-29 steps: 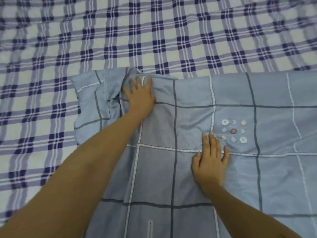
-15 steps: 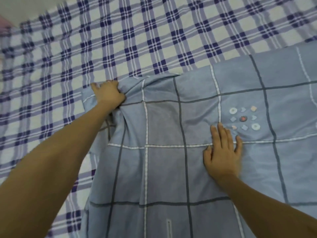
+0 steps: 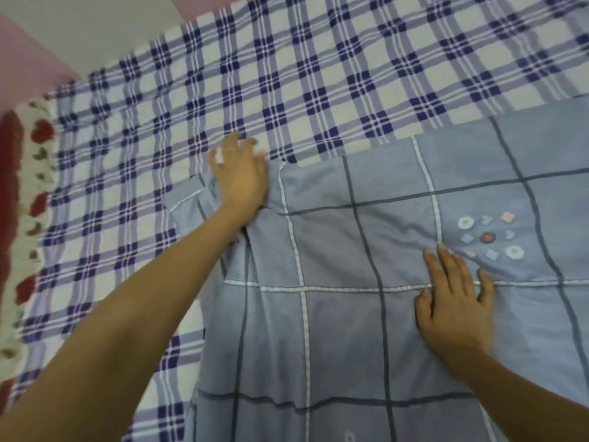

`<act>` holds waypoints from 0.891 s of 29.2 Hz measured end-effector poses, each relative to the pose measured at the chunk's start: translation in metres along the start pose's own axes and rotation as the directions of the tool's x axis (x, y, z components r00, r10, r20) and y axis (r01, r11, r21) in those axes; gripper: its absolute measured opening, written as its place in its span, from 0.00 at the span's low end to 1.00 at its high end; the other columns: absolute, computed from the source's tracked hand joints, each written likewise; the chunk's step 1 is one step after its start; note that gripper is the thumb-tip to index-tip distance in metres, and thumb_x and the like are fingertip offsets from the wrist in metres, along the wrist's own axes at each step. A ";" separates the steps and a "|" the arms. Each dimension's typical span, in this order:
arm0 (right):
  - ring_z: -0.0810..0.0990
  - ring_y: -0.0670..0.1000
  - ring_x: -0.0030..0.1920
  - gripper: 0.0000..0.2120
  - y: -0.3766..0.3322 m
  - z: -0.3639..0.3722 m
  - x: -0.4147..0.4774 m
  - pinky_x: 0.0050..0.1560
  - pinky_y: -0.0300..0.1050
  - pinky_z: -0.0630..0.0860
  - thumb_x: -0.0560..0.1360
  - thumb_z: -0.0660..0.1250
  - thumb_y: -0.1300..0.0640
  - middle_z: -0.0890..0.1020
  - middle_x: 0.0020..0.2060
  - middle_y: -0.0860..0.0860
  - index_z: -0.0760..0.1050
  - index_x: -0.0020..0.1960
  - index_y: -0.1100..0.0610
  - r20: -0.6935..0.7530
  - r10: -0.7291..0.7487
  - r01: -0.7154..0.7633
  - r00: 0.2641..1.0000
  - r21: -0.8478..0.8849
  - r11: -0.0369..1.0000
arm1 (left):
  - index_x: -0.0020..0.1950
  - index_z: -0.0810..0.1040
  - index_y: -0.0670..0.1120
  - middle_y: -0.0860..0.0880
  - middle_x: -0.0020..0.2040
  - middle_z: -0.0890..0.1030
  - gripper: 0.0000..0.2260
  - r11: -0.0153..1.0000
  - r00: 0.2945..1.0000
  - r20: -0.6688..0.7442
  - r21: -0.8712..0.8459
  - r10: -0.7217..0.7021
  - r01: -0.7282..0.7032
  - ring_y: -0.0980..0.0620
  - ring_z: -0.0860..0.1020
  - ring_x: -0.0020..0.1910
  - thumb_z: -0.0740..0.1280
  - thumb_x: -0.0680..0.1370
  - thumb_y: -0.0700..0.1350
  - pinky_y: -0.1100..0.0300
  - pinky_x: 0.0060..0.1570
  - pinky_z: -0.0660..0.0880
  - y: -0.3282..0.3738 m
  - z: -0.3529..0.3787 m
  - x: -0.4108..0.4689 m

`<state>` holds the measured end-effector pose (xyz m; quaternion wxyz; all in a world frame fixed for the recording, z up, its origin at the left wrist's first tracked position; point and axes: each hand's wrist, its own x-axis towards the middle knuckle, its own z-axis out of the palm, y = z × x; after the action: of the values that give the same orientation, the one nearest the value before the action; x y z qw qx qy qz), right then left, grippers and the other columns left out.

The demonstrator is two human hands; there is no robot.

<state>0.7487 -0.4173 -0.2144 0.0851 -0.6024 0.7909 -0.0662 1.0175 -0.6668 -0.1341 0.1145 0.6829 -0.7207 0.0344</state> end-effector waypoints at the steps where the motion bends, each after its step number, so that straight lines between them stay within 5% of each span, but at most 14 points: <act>1: 0.63 0.55 0.71 0.30 0.005 0.001 -0.001 0.72 0.55 0.48 0.73 0.50 0.50 0.66 0.72 0.55 0.61 0.74 0.56 0.013 0.004 -0.004 1.000 -0.002 1.000 | 0.64 0.73 0.44 0.42 0.69 0.69 0.18 0.971 0.974 0.003 -0.076 0.226 -0.225 0.44 0.65 0.70 0.54 0.81 0.51 0.46 0.68 0.50 0.018 0.003 -0.021; 2: 0.63 0.55 0.71 0.30 0.002 0.000 0.000 0.72 0.55 0.49 0.73 0.49 0.50 0.66 0.72 0.55 0.61 0.74 0.55 0.014 0.008 -0.008 1.000 0.007 1.000 | 0.66 0.72 0.45 0.42 0.70 0.69 0.20 0.860 0.865 0.015 -0.123 0.501 -0.496 0.43 0.65 0.71 0.53 0.81 0.54 0.44 0.69 0.50 0.033 0.003 -0.044; 4: 0.63 0.54 0.71 0.30 0.002 0.000 -0.002 0.72 0.56 0.49 0.73 0.49 0.50 0.65 0.73 0.54 0.61 0.75 0.55 0.029 0.002 -0.001 1.000 -0.027 1.000 | 0.70 0.70 0.47 0.43 0.72 0.68 0.25 0.466 0.449 0.126 -0.186 0.884 -0.865 0.43 0.62 0.73 0.53 0.79 0.59 0.42 0.70 0.51 0.049 0.004 -0.094; 5: 0.64 0.54 0.72 0.30 0.003 0.002 -0.005 0.72 0.56 0.49 0.73 0.49 0.50 0.65 0.73 0.54 0.61 0.75 0.55 0.031 -0.002 0.003 1.000 -0.037 0.999 | 0.72 0.68 0.48 0.45 0.73 0.66 0.27 0.305 0.268 0.200 -0.187 0.943 -0.934 0.43 0.60 0.74 0.52 0.78 0.61 0.41 0.70 0.50 0.042 0.009 -0.112; 6: 0.64 0.54 0.72 0.30 0.004 0.000 -0.006 0.72 0.56 0.49 0.73 0.49 0.50 0.65 0.73 0.53 0.61 0.75 0.55 0.029 -0.003 0.004 1.000 -0.034 0.999 | 0.75 0.63 0.50 0.46 0.75 0.62 0.29 0.271 0.214 0.287 -0.178 0.934 -0.946 0.43 0.57 0.75 0.51 0.78 0.63 0.40 0.71 0.48 0.028 0.014 -0.120; 7: 0.64 0.54 0.72 0.31 0.007 -0.005 -0.004 0.72 0.56 0.49 0.73 0.49 0.50 0.65 0.73 0.53 0.61 0.75 0.55 0.030 0.008 -0.007 1.000 -0.027 1.000 | 0.77 0.56 0.54 0.48 0.77 0.58 0.30 0.382 0.318 0.365 -0.118 0.875 -0.916 0.43 0.54 0.76 0.48 0.77 0.65 0.39 0.71 0.46 0.010 0.024 -0.119; 8: 0.64 0.54 0.72 0.31 0.008 -0.003 -0.006 0.72 0.55 0.49 0.73 0.49 0.50 0.65 0.73 0.53 0.61 0.75 0.55 0.026 -0.006 0.007 1.000 -0.018 1.000 | 0.77 0.48 0.57 0.49 0.78 0.53 0.31 0.596 0.536 0.407 -0.027 0.740 -0.803 0.44 0.51 0.76 0.43 0.77 0.68 0.40 0.71 0.43 -0.010 0.035 -0.116; 10: 0.65 0.54 0.71 0.30 0.013 0.003 -0.014 0.72 0.55 0.50 0.73 0.48 0.49 0.67 0.72 0.53 0.62 0.75 0.55 -0.015 -0.011 0.011 1.000 -0.028 1.000 | 0.76 0.41 0.61 0.50 0.78 0.48 0.30 0.963 0.883 0.448 0.143 0.143 -0.228 0.44 0.48 0.77 0.41 0.76 0.69 0.42 0.71 0.42 -0.039 0.049 -0.104; 12: 0.66 0.55 0.70 0.30 0.008 0.003 -0.003 0.71 0.56 0.52 0.73 0.48 0.49 0.69 0.71 0.55 0.64 0.74 0.55 -0.081 -0.018 0.020 0.997 0.027 0.999 | 0.77 0.44 0.56 0.49 0.78 0.48 0.28 0.940 0.878 0.351 0.221 -0.326 0.260 0.44 0.45 0.77 0.46 0.80 0.63 0.38 0.71 0.43 -0.044 0.042 -0.086; 14: 0.66 0.55 0.70 0.30 -0.002 0.005 0.001 0.71 0.55 0.52 0.73 0.48 0.49 0.68 0.71 0.55 0.64 0.73 0.56 -0.076 -0.021 0.024 0.997 0.047 0.999 | 0.78 0.47 0.51 0.47 0.78 0.47 0.26 0.878 0.805 0.350 0.175 -0.478 0.445 0.42 0.44 0.76 0.47 0.82 0.57 0.34 0.70 0.42 -0.015 0.032 -0.093; 16: 0.65 0.54 0.71 0.30 0.002 0.006 -0.002 0.72 0.56 0.51 0.73 0.48 0.49 0.67 0.72 0.54 0.64 0.74 0.56 -0.108 -0.038 0.042 0.993 0.031 0.999 | 0.77 0.54 0.48 0.44 0.78 0.50 0.26 0.929 0.888 0.278 0.067 -0.367 0.363 0.41 0.48 0.76 0.50 0.81 0.55 0.34 0.69 0.40 0.038 0.029 -0.147; 18: 0.64 0.53 0.72 0.30 -0.001 0.003 0.009 0.72 0.56 0.51 0.74 0.49 0.48 0.66 0.72 0.53 0.63 0.74 0.56 -0.128 -0.033 0.044 0.991 0.088 0.995 | 0.75 0.62 0.49 0.44 0.76 0.58 0.26 0.999 0.991 0.137 -0.032 -0.002 0.006 0.40 0.56 0.75 0.53 0.79 0.57 0.35 0.68 0.43 0.087 0.010 -0.222; 21: 0.63 0.53 0.72 0.30 0.002 0.009 0.002 0.72 0.55 0.50 0.74 0.50 0.47 0.66 0.73 0.53 0.64 0.73 0.55 -0.147 -0.064 0.075 0.987 0.076 0.994 | 0.74 0.63 0.53 0.49 0.76 0.60 0.30 0.904 0.875 0.230 -0.089 0.426 -0.417 0.40 0.57 0.75 0.55 0.75 0.64 0.34 0.68 0.47 0.119 -0.004 -0.377; 26: 0.57 0.54 0.75 0.32 0.016 0.005 0.005 0.73 0.57 0.46 0.74 0.48 0.43 0.60 0.75 0.54 0.58 0.76 0.55 -0.099 -0.134 0.139 0.986 0.043 0.989 | 0.77 0.57 0.52 0.49 0.77 0.55 0.36 0.991 0.967 0.218 -0.017 0.133 -0.132 0.43 0.52 0.76 0.57 0.71 0.64 0.38 0.71 0.45 0.069 0.010 -0.456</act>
<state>0.7337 -0.4175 -0.2228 0.0572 -0.6491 0.7489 -0.1205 0.9671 -0.2195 -0.2327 0.0327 0.6326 -0.7730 -0.0345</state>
